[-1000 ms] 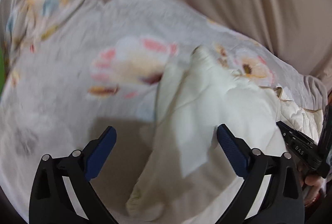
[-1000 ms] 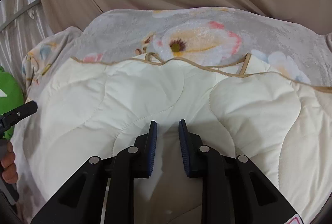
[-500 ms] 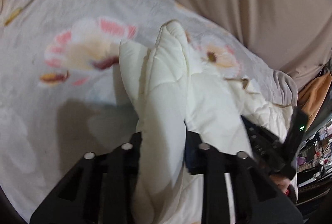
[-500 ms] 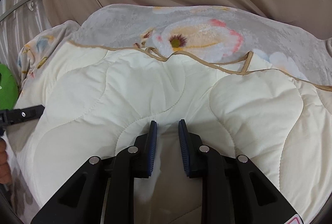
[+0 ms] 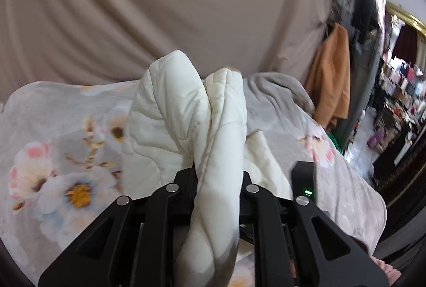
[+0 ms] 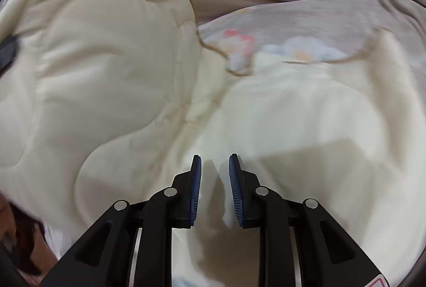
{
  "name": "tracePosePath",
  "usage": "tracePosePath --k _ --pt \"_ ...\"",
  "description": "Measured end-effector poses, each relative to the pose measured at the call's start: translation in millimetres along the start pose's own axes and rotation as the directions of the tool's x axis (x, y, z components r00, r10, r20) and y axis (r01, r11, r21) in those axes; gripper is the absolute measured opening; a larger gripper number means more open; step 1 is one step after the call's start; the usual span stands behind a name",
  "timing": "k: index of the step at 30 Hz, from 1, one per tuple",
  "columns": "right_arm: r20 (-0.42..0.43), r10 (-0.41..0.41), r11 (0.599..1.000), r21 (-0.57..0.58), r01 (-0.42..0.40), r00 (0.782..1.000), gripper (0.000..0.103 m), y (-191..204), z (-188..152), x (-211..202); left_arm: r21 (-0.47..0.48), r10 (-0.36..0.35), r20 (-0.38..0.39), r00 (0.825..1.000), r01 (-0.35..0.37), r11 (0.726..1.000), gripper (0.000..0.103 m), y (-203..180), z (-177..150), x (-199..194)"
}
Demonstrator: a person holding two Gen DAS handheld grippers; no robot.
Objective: Fold large clothes
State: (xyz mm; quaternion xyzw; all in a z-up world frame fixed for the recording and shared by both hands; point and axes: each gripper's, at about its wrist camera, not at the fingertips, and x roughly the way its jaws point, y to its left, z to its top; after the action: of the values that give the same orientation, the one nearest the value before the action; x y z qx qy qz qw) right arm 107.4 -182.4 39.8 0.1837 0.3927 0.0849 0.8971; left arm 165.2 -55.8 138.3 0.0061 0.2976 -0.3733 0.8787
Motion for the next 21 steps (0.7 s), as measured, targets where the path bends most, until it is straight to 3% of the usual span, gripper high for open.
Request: tracePosePath --k 2,8,12,14,15,17,21 --pt "0.011 -0.007 0.999 0.047 0.007 1.0 0.013 -27.4 -14.8 -23.3 0.032 -0.014 -0.03 0.999 0.015 0.999 0.015 -24.3 -1.7 21.8" --pt "0.032 0.061 0.974 0.215 -0.067 0.998 0.012 -93.6 -53.0 -60.3 0.116 0.017 -0.163 0.986 0.002 0.993 0.015 -89.3 -31.4 108.4" --pt "0.075 0.079 0.968 0.232 -0.094 0.994 0.019 -104.9 -61.1 -81.6 0.159 0.09 -0.209 0.974 -0.057 0.986 0.016 -108.8 -59.6 158.6" --pt "0.097 0.055 0.969 0.236 -0.076 0.994 0.022 -109.0 -64.0 -91.4 0.156 0.097 -0.211 0.973 -0.065 0.986 0.021 -110.6 -66.5 167.7" --pt "0.11 0.037 0.969 0.238 -0.062 0.993 0.025 -111.3 -65.6 -96.4 0.151 0.081 -0.211 0.974 -0.05 0.987 0.024 -110.5 -68.7 168.1" --pt "0.145 -0.002 0.968 0.247 -0.034 0.989 0.037 -113.5 -67.7 -108.6 0.129 0.001 -0.223 0.975 0.029 0.991 0.043 -107.6 -66.3 161.7" --pt "0.223 0.032 0.97 0.228 -0.084 0.974 0.047 -108.5 -59.1 -132.6 0.047 -0.142 -0.198 0.97 0.154 0.987 0.05 -88.1 -47.5 113.7"
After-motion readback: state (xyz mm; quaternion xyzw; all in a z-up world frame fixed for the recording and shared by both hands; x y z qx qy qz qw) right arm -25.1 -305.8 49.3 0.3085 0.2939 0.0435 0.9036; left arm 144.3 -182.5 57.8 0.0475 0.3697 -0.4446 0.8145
